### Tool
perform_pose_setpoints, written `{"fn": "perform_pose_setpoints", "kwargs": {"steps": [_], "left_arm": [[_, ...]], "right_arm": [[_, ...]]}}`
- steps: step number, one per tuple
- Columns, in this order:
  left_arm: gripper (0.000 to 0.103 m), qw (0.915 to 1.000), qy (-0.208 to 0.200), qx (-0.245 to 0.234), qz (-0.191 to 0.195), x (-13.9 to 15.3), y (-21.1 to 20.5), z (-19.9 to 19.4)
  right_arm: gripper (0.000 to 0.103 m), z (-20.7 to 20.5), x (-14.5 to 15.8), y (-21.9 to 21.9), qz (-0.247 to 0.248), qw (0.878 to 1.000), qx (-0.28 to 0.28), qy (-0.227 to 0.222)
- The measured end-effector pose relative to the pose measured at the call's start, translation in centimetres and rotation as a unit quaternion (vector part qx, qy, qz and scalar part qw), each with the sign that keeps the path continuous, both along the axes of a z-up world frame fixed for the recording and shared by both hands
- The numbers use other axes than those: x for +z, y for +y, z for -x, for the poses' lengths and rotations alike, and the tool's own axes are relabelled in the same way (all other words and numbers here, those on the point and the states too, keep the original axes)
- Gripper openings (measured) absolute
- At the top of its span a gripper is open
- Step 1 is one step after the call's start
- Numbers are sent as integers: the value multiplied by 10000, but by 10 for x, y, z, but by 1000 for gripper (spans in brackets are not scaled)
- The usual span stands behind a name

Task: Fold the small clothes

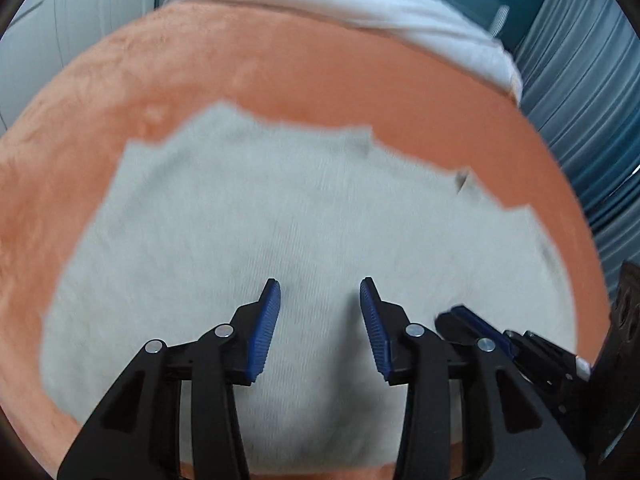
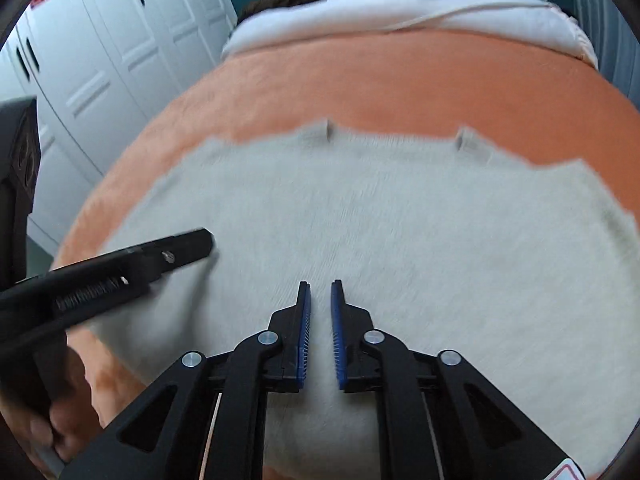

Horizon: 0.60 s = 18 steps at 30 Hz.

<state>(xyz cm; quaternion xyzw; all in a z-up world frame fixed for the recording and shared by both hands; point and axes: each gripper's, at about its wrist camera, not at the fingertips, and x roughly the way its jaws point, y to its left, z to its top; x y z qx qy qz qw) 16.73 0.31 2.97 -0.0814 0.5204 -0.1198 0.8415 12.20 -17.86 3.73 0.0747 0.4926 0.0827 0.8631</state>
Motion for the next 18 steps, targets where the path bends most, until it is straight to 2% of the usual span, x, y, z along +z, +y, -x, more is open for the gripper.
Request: {"fn": "perform_pose_setpoints", "kwargs": {"steps": [2, 5, 7, 8, 9, 10, 11, 13, 14, 16, 18], "left_arm": [[40, 10000, -51, 28, -8, -5, 18, 8], [38, 9991, -90, 273, -323, -2, 62, 16], [31, 9991, -36, 329, -272, -5, 91, 20], [27, 9994, -34, 301, -192, -6, 99, 24], [27, 9994, -33, 320, -126, -5, 104, 29], [27, 9994, -40, 348, -84, -4, 104, 32], [28, 9992, -64, 367, -147, -2, 100, 35], [34, 9987, -117, 406, -294, -1, 91, 40], [38, 9984, -127, 424, -353, -1, 87, 41], [41, 9978, -131, 430, -487, 2, 79, 43], [42, 9976, -83, 415, -550, 6, 76, 45]], "right_arm": [[3, 11, -1, -24, -116, 9997, -203, -55], [2, 37, 4, -98, 73, 9943, -1060, -55], [0, 57, 2, -150, 16, 9870, -1608, 15], [0, 69, 2, -172, 328, 9783, -2042, 139], [0, 79, 4, -187, 328, 9732, -2270, 158], [0, 91, 10, -200, -137, 9702, -2418, 88], [0, 98, 16, -203, -243, 9657, -2585, 39], [6, 104, 29, -189, 97, 9692, -2459, -125], [6, 103, 26, -182, 310, 9718, -2333, -112], [0, 98, 1, -175, 699, 9734, -2178, 149], [0, 104, -2, -172, 652, 9699, -2342, 95]]}}
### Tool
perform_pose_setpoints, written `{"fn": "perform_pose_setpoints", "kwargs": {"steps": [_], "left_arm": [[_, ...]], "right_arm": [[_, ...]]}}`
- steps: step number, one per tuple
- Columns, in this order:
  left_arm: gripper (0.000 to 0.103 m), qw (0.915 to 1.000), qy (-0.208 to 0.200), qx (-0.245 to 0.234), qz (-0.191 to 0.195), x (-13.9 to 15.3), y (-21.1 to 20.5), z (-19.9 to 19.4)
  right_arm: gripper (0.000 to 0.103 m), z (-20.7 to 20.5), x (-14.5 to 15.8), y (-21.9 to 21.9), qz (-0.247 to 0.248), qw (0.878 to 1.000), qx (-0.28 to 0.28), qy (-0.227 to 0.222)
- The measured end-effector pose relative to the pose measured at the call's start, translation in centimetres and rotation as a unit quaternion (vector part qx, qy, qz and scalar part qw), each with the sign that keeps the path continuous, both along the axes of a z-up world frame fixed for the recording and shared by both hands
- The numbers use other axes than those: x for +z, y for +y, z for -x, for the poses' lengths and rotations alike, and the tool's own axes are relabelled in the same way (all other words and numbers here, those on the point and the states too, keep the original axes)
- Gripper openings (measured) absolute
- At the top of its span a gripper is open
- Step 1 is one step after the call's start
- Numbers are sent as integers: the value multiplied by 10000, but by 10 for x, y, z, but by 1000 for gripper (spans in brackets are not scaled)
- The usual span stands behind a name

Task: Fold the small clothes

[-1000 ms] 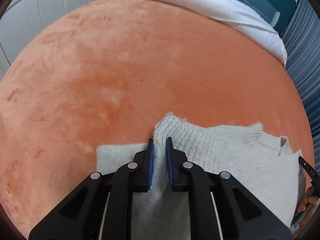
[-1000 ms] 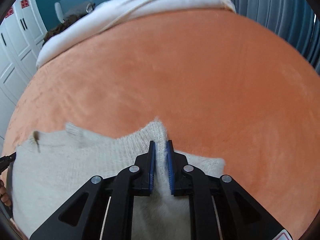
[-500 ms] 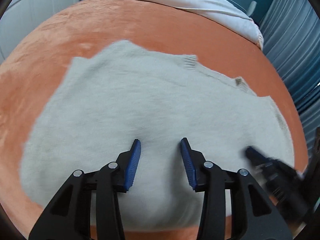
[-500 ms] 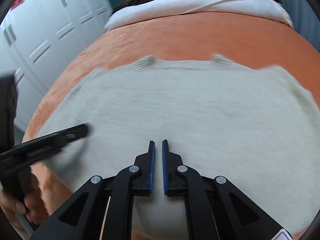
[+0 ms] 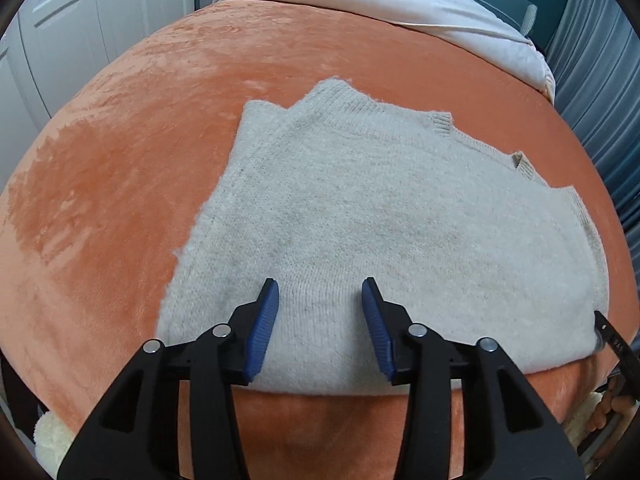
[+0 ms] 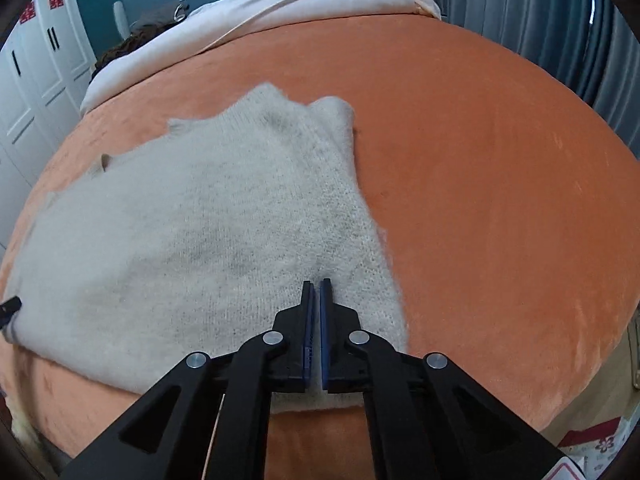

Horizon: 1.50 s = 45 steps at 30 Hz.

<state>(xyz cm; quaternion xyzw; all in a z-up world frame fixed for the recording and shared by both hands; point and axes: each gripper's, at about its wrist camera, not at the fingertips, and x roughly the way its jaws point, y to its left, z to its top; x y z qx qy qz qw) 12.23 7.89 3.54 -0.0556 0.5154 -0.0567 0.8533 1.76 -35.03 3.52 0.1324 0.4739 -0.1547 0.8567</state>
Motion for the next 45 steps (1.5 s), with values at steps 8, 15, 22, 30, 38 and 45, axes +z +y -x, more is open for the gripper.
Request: {"fn": "perform_pose_setpoints", "kwargs": {"steps": [8, 15, 22, 30, 38, 45], "left_arm": [[45, 9995, 106, 185, 234, 4, 7, 17], [63, 9972, 135, 422, 603, 7, 29, 33], [77, 9721, 253, 1412, 1858, -17, 82, 44], [91, 9586, 32, 1641, 2325, -29, 84, 13], [35, 9599, 208, 1587, 2300, -31, 74, -11], [23, 9613, -163, 1463, 2329, 0, 66, -4]], "right_arm": [[10, -47, 57, 102, -353, 9922, 1095, -478], [10, -120, 39, 186, -281, 9855, 1662, -206], [10, -160, -22, 218, -79, 9854, 1646, 430], [13, -150, -31, 243, 915, 9771, 1903, 268], [13, -143, -32, 231, 612, 9813, 1821, -82], [12, -143, -35, 212, -98, 9835, 1768, -357]]}}
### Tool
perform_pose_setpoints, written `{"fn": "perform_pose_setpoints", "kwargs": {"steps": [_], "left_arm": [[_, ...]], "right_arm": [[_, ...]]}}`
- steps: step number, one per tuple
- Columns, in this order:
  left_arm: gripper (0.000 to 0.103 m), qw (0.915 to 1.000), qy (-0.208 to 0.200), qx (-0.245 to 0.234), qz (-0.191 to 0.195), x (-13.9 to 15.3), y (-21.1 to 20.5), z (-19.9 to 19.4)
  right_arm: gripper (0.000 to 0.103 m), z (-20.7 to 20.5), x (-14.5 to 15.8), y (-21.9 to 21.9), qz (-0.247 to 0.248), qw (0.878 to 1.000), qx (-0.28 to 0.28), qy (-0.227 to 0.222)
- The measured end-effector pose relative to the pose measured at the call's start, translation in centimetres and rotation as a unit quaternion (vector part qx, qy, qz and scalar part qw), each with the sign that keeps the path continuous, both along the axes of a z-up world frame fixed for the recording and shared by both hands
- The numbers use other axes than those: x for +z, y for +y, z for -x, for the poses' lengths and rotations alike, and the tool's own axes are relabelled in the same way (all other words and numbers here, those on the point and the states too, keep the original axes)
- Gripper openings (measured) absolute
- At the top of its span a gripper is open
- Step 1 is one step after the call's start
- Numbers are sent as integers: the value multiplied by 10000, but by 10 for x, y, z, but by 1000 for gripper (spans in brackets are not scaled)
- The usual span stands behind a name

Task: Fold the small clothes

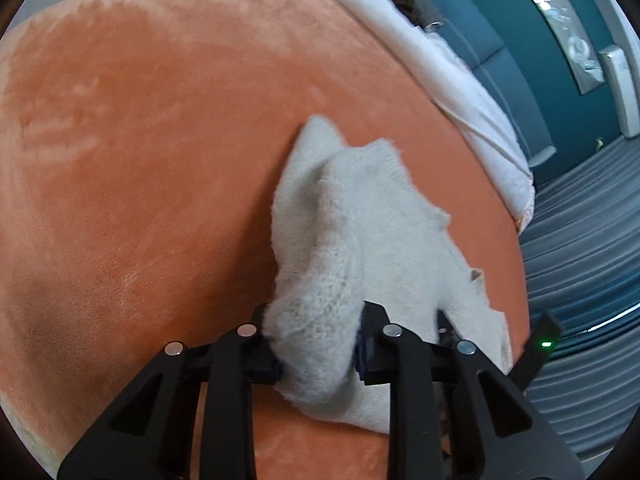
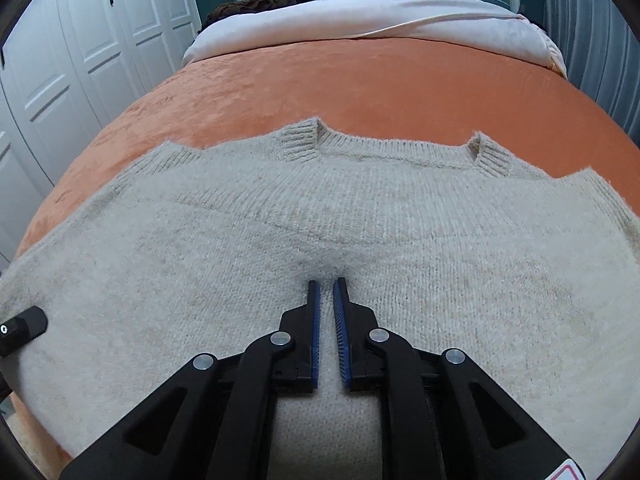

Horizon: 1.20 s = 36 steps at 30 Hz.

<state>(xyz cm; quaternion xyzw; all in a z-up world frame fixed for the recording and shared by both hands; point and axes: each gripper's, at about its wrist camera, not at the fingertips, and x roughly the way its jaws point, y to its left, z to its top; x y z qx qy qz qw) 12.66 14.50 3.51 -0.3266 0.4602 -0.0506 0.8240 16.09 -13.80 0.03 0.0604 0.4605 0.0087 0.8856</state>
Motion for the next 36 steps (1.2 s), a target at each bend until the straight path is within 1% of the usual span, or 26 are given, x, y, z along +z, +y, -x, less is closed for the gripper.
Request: {"fn": "perform_pose_setpoints", "kwargs": {"steps": [2, 4, 5, 7, 8, 9, 10, 13, 16, 19, 20, 21, 23, 24, 25, 26, 27, 28, 29, 30, 31, 32, 33, 34, 35, 36], "left_arm": [[23, 9984, -429, -258, -269, 33, -21, 1], [23, 9938, -792, -611, -481, 64, -49, 1], [23, 9906, -942, -801, -577, 77, -65, 1], [23, 9831, -1186, -1188, -726, 99, -99, 1], [23, 9797, -1275, -1356, -739, 106, -114, 2], [22, 9758, -1344, -1550, -762, 113, -133, 2], [22, 9727, -1378, -1691, -787, 115, -151, 1], [22, 9629, -1394, -2157, -829, 117, -199, 5], [22, 9507, -1330, -2658, -882, 106, -252, 14], [22, 9363, -1080, -3159, -1092, 76, -301, 23], [23, 9309, -962, -3308, -1215, 62, -317, 26], [23, 9258, -828, -3425, -1367, 46, -330, 28], [25, 9193, -667, -3489, -1693, 21, -342, 34], [27, 9165, -713, -3487, -1829, 16, -342, 38], [27, 9137, -811, -3479, -1940, 17, -341, 44], [31, 9112, -900, -3481, -2011, 21, -337, 49], [42, 9109, -948, -3469, -2026, 26, -331, 52], [49, 9128, -944, -3433, -1999, 32, -322, 54], [59, 9162, -941, -3365, -1962, 37, -310, 58], [63, 9182, -982, -3313, -1937, 41, -299, 61], [66, 9182, -1019, -3282, -1968, 43, -291, 63], [78, 9172, -1011, -3237, -2090, 43, -285, 67], [81, 9163, -995, -3171, -2237, 40, -278, 68], [81, 9154, -954, -3104, -2378, 36, -268, 69], [81, 9151, -855, -3046, -2498, 29, -262, 69], [81, 9168, -715, -2974, -2567, 22, -255, 66]], "right_arm": [[12, 1, 0, -10, -377, 9993, -26, -39], [9, 3, 1, -22, -783, 9969, -76, -70], [8, 4, 4, -30, -1008, 9949, -96, -42], [4, 8, 16, -44, -1159, 9931, -167, 19], [6, 14, 25, -53, -1137, 9931, -279, -41], [13, 22, 35, -65, -1126, 9928, -371, -145], [15, 31, 45, -78, -1161, 9920, -424, -249], [19, 65, 70, -130, -1204, 9896, -648, -445], [23, 100, 81, -178, -1106, 9888, -890, -454], [30, 129, 83, -210, -1086, 9878, -1056, -372], [35, 138, 82, -219, -1150, 9864, -1121, -355], [38, 145, 80, -226, -1236, 9847, -1177, -349], [39, 155, 74, -238, -1411, 9807, -1311, -338], [39, 156, 72, -243, -1459, 9796, -1345, -327], [39, 158, 71, -246, -1493, 9787, -1369, -322], [40, 158, 70, -246, -1550, 9779, -1364, -328], [42, 157, 71, -246, -1640, 9771, -1312, -352], [43, 155, 71, -245, -1732, 9762, -1254, -376], [48, 151, 73, -243, -1887, 9742, -1169, -412], [53, 152, 73, -241, -1999, 9725, -1112, -438], [55, 147, 74, -239, -2114, 9706, -1052, -460], [59, 140, 76, -236, -2209, 9690, -999, -475], [62, 133, 78, -232, -2265, 9684, -936, -467], [63, 128, 79, -229, -2310, 9682, -861, -433], [65, 121, 79, -224, -2397, 9672, -763, -364], [65, 114, 77, -219, -2488, 9656, -720, -244]]}}
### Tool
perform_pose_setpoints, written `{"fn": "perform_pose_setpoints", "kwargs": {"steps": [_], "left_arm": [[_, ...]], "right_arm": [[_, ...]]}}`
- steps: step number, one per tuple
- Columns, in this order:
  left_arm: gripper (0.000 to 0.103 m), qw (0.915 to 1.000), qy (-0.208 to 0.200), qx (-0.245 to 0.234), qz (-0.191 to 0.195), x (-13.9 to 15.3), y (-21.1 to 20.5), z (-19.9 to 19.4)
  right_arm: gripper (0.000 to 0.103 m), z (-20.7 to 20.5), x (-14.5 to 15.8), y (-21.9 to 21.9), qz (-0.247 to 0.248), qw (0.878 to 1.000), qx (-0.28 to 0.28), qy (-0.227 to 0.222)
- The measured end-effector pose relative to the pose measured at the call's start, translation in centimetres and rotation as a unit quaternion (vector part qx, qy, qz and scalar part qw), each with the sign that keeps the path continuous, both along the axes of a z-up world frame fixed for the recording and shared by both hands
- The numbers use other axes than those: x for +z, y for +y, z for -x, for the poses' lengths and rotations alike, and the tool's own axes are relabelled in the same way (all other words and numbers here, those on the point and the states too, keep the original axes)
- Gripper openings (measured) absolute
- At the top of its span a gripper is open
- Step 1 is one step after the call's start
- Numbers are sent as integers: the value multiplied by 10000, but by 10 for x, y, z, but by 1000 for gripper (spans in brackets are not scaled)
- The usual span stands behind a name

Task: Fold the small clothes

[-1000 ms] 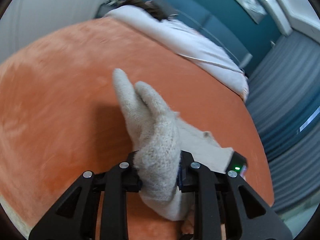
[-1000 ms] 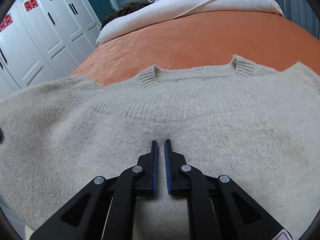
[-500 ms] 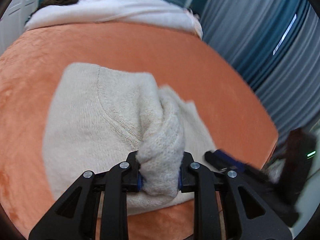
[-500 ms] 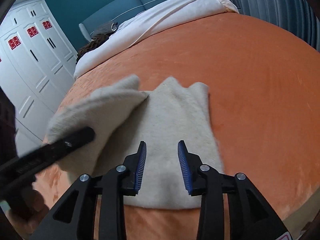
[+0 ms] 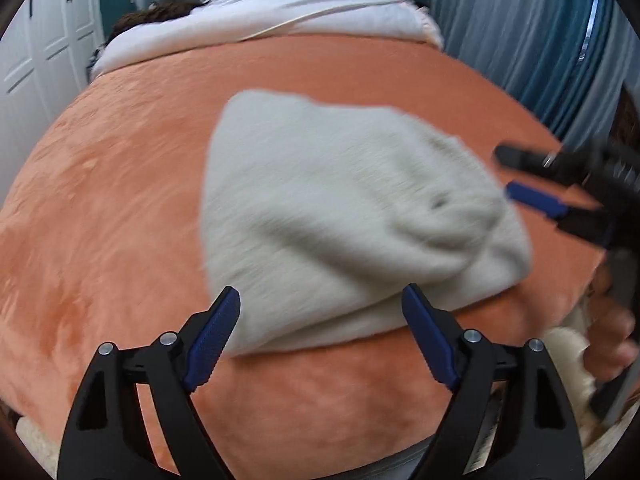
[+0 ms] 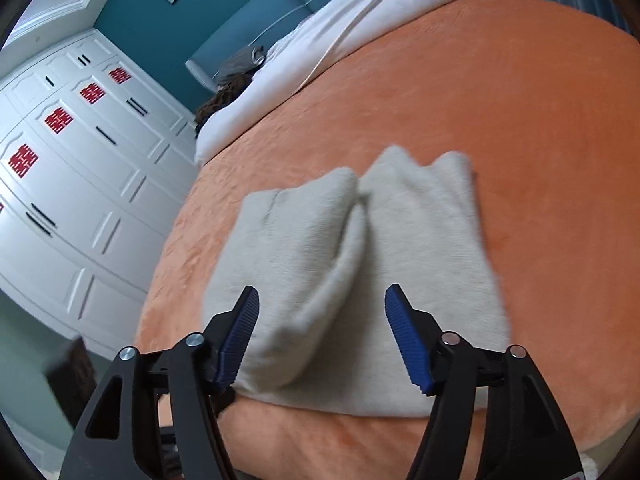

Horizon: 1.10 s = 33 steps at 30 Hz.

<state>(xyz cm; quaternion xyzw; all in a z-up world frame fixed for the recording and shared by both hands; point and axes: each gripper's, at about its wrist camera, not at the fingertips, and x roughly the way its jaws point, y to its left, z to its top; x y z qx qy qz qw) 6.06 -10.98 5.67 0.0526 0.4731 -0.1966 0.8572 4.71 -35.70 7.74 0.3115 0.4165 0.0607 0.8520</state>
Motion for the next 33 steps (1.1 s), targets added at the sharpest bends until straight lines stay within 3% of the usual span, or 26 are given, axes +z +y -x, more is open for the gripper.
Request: {"fn": "perform_pose_setpoints", "kwargs": {"steps": [3, 8, 10, 11, 12, 15, 18, 21, 23, 27, 29, 33], "left_arm": [[81, 9991, 282, 331, 27, -19, 21, -5], [81, 9983, 458, 371, -47, -39, 28, -10], [78, 9983, 402, 407, -79, -41, 30, -12], [63, 9981, 458, 421, 9, -42, 34, -15], [46, 9973, 583, 410, 187, -43, 39, -18], [20, 9947, 727, 549, 474, -36, 52, -23], [11, 9942, 682, 485, 680, -23, 57, -23], [10, 9960, 624, 207, 604, -16, 45, -24], [10, 9972, 624, 128, 400, -20, 34, -23], [10, 9960, 854, 77, 246, -41, 20, -18], [10, 9964, 829, 101, 112, -45, 17, -16], [10, 9956, 908, 225, 95, -48, 21, -19]], "right_arm": [[66, -17, -5, 18, -238, 9990, 240, 299], [66, -53, -21, 50, 270, 9938, 448, 978], [55, -64, -21, 61, 513, 9913, 529, 1089], [34, -70, -17, 68, 680, 9902, 554, 1088], [23, -74, -11, 74, 811, 9893, 610, 1045], [18, -77, 34, 83, 736, 9934, 785, 393], [16, -60, 91, 70, -35, 9945, 878, -573], [16, -31, 115, 50, 121, 9908, 611, -1202], [16, -16, 87, 29, 514, 9946, 121, -897], [16, -8, -30, -20, 903, 9913, -556, 785], [16, 0, -55, -28, 526, 9939, -619, 742], [19, -4, -50, -31, 320, 9950, -682, 649]]}}
